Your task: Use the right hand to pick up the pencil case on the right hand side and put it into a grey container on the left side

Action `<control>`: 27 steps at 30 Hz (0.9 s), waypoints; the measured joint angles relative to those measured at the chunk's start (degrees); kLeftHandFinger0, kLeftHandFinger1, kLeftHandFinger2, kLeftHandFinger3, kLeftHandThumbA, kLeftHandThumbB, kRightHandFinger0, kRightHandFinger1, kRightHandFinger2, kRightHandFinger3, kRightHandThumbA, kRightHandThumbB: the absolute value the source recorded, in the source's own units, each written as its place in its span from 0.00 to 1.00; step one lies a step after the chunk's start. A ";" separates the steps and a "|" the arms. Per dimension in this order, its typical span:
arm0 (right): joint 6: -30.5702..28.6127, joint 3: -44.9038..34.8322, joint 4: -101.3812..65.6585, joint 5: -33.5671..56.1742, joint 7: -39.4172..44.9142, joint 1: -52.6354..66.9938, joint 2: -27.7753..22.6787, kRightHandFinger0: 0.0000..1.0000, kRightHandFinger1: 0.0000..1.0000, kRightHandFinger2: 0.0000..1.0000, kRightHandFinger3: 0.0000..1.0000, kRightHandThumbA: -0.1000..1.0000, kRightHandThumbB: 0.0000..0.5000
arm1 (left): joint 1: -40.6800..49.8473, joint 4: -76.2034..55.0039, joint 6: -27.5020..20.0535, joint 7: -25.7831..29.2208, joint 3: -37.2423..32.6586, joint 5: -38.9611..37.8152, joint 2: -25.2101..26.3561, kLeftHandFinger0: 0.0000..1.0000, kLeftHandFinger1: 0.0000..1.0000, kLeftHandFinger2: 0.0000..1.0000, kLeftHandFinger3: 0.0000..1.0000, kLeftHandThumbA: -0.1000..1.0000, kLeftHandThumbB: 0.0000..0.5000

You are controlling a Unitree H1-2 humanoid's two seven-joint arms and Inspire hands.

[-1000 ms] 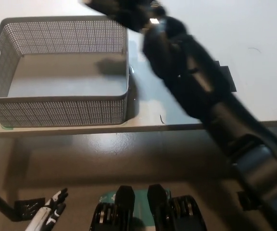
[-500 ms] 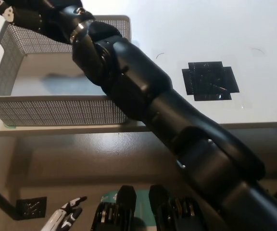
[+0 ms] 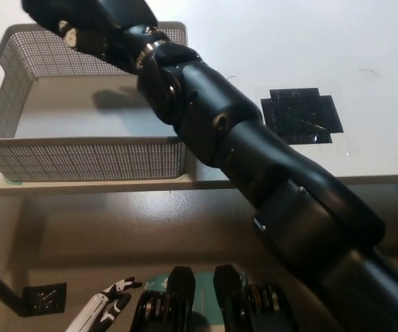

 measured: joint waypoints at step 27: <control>4.25 -3.06 -1.12 4.06 21.86 0.82 -4.82 1.00 1.00 1.00 1.00 1.00 1.00 | -4.38 0.22 -0.03 -1.94 -1.67 -0.42 -0.03 1.00 1.00 1.00 0.81 1.00 1.00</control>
